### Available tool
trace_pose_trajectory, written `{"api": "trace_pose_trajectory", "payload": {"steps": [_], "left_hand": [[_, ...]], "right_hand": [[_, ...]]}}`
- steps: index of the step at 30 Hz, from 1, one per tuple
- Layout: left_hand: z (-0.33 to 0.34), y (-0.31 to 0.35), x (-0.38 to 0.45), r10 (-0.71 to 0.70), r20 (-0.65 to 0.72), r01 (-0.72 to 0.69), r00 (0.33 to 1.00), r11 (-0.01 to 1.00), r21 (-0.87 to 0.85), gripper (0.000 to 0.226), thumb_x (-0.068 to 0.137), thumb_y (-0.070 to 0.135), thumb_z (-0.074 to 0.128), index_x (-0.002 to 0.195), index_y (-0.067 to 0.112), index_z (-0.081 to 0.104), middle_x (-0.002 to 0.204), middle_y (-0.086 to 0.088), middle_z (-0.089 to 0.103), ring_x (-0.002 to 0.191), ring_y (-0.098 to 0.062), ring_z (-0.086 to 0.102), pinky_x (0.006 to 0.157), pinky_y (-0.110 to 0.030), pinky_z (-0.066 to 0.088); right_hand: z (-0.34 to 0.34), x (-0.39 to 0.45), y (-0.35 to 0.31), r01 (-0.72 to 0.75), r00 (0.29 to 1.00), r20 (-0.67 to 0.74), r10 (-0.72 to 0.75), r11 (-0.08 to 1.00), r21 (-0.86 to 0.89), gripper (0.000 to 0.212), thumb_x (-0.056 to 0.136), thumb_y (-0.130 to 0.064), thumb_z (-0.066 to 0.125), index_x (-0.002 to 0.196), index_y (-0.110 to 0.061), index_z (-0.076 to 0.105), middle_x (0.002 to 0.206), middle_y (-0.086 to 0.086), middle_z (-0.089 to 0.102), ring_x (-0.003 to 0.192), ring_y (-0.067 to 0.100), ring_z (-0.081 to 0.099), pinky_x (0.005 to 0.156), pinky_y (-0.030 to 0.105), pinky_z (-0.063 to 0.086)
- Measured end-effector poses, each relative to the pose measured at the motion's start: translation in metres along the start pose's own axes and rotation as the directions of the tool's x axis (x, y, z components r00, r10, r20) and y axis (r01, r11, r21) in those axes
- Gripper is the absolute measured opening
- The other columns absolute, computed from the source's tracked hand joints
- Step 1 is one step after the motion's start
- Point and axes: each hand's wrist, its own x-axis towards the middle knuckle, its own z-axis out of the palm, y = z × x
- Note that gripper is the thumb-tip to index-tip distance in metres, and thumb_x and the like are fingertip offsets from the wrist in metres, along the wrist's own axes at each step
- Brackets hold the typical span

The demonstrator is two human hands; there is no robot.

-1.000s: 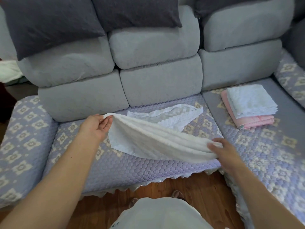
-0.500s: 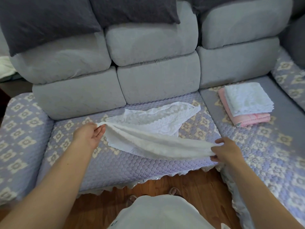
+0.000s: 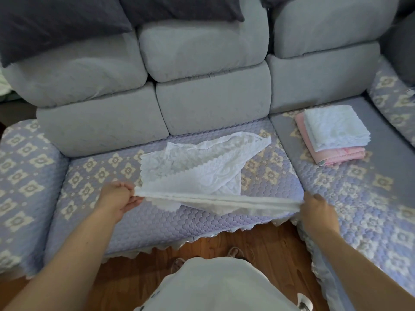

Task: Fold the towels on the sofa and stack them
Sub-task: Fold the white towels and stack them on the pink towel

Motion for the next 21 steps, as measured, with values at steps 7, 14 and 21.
{"api": "trace_pose_trajectory", "payload": {"steps": [7, 14, 21], "left_hand": [[0.01, -0.041, -0.008, -0.047, 0.013, 0.045, 0.999, 0.984, 0.174, 0.018, 0.101, -0.005, 0.04, 0.104, 0.004, 0.055, 0.106, -0.021, 0.065, 0.066, -0.027, 0.072, 0.053, -0.035, 0.061], [-0.014, -0.078, -0.009, -0.292, 0.009, 0.291, 0.956, 0.951, -0.107, 0.039, 0.104, -0.006, 0.035, 0.142, -0.002, 0.044, 0.128, -0.024, 0.055, 0.088, -0.037, 0.069, 0.057, -0.038, 0.062], [-0.007, -0.05, -0.005, -0.281, 0.173, 0.33, 0.944, 0.783, -0.528, 0.026, 0.106, -0.004, 0.03, 0.09, 0.007, 0.047, 0.139, -0.022, 0.053, 0.124, -0.032, 0.057, 0.098, -0.039, 0.048]], "right_hand": [[0.006, 0.002, 0.019, -0.353, 0.93, 0.093, 0.355, 0.798, 0.489, 0.018, 0.098, 0.003, 0.048, 0.082, -0.002, 0.052, 0.082, 0.018, 0.055, 0.073, 0.027, 0.057, 0.077, 0.043, 0.056], [0.022, 0.016, 0.08, 0.352, 0.936, 0.167, -0.311, 0.785, -0.51, 0.029, 0.096, -0.006, 0.046, 0.12, -0.018, 0.036, 0.105, 0.004, 0.06, 0.086, 0.022, 0.065, 0.064, 0.033, 0.05], [-0.004, 0.013, 0.08, -0.057, 0.997, 0.039, 0.07, 0.96, -0.275, 0.013, 0.095, -0.007, 0.051, 0.102, 0.001, 0.059, 0.082, 0.011, 0.063, 0.064, 0.023, 0.06, 0.054, 0.027, 0.056]]}}
